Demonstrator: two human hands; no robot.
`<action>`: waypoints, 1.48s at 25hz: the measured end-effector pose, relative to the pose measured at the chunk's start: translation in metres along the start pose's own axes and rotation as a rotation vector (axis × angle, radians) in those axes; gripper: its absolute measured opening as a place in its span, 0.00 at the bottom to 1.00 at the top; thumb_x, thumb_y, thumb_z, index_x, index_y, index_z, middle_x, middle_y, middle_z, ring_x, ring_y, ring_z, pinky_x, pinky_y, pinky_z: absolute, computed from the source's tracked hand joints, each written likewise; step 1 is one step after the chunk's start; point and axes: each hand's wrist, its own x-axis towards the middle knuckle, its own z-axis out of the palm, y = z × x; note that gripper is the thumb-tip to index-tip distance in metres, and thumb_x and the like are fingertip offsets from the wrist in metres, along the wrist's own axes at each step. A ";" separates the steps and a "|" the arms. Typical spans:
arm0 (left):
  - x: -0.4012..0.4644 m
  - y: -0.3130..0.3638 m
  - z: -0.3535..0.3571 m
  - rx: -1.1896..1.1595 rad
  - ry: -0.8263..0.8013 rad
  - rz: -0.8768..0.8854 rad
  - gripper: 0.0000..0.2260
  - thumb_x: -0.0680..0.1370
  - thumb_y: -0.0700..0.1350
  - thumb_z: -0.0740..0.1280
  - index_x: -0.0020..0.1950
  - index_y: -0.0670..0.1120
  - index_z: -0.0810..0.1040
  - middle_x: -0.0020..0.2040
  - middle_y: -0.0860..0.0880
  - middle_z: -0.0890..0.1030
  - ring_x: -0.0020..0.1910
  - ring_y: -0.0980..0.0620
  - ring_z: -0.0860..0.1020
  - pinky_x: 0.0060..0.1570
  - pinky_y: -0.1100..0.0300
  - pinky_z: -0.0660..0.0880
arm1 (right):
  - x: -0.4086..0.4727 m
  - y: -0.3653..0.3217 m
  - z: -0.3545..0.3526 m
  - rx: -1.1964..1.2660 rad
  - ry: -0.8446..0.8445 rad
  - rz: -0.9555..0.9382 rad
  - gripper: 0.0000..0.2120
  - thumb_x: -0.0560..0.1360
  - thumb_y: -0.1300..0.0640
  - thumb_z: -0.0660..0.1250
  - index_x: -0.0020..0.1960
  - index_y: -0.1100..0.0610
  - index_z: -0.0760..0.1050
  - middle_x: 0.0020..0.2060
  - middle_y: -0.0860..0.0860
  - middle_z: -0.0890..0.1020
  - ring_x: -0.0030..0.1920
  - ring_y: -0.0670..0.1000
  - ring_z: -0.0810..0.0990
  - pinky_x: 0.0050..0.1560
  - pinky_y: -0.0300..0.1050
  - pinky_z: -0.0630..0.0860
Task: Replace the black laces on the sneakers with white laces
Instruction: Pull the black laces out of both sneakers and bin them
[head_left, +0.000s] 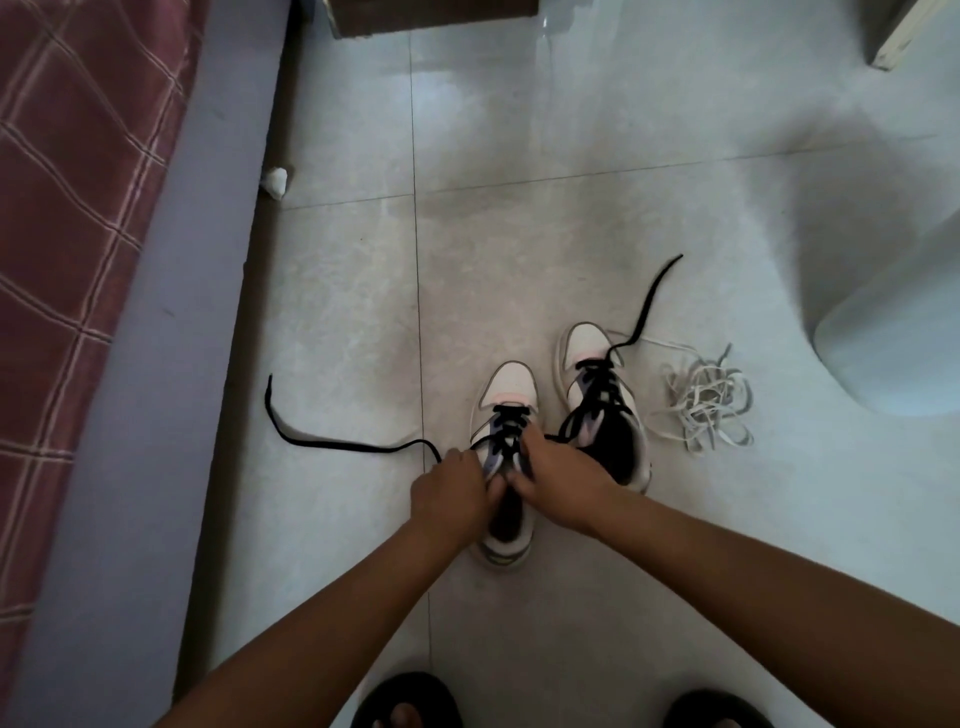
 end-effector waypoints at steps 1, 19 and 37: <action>0.002 0.003 -0.001 -0.042 0.033 0.013 0.18 0.79 0.57 0.56 0.59 0.45 0.70 0.54 0.46 0.74 0.51 0.47 0.76 0.40 0.58 0.66 | 0.001 -0.003 0.002 0.003 0.025 0.018 0.17 0.77 0.50 0.60 0.61 0.59 0.62 0.51 0.59 0.79 0.49 0.59 0.78 0.42 0.49 0.73; -0.002 -0.004 -0.006 0.034 0.118 0.235 0.17 0.77 0.49 0.63 0.66 0.55 0.68 0.68 0.48 0.66 0.55 0.45 0.74 0.48 0.56 0.70 | -0.008 0.012 -0.008 -0.475 0.321 -0.271 0.16 0.53 0.59 0.81 0.38 0.56 0.82 0.35 0.55 0.80 0.36 0.56 0.80 0.30 0.42 0.75; -0.005 -0.002 -0.062 -1.397 -0.079 -0.052 0.13 0.72 0.29 0.65 0.36 0.46 0.69 0.37 0.50 0.76 0.39 0.60 0.78 0.44 0.62 0.74 | -0.011 0.015 -0.054 1.425 0.272 0.272 0.13 0.72 0.68 0.64 0.33 0.54 0.70 0.26 0.48 0.74 0.30 0.45 0.71 0.33 0.38 0.65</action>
